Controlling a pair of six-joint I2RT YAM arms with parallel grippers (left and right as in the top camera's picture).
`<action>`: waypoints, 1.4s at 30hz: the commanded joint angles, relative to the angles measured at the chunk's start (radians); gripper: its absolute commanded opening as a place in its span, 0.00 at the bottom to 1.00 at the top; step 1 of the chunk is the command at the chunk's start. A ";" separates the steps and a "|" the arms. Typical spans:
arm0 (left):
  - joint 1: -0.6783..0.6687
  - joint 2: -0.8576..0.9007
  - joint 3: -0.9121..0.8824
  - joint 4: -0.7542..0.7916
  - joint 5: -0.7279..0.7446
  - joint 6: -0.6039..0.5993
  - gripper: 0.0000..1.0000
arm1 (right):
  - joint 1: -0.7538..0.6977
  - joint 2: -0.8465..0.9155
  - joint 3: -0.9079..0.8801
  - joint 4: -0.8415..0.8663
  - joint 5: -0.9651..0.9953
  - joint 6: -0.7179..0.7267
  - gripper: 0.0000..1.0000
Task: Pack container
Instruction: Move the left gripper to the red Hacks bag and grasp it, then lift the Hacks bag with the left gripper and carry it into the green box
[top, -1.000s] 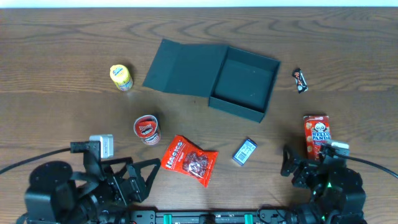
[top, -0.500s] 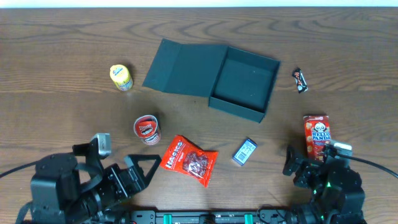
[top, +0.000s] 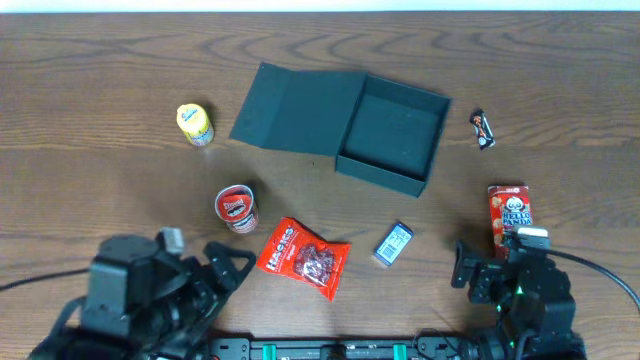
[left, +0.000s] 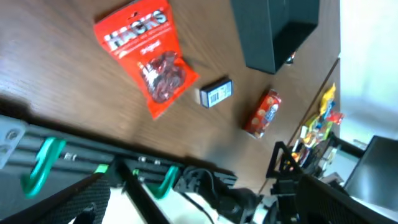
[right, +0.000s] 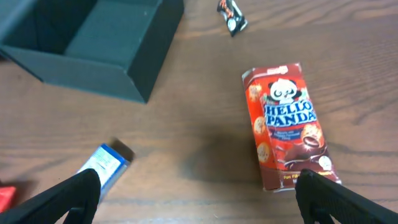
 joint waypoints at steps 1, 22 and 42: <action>-0.117 0.060 -0.066 0.099 -0.068 -0.129 0.96 | -0.010 -0.006 -0.018 0.005 -0.008 -0.012 0.99; -0.485 0.638 -0.087 0.441 -0.345 -0.809 0.97 | -0.010 -0.006 -0.019 -0.018 -0.026 0.055 0.99; -0.483 0.995 -0.087 0.579 -0.300 -0.756 0.95 | -0.010 -0.006 -0.019 -0.018 -0.026 0.055 0.99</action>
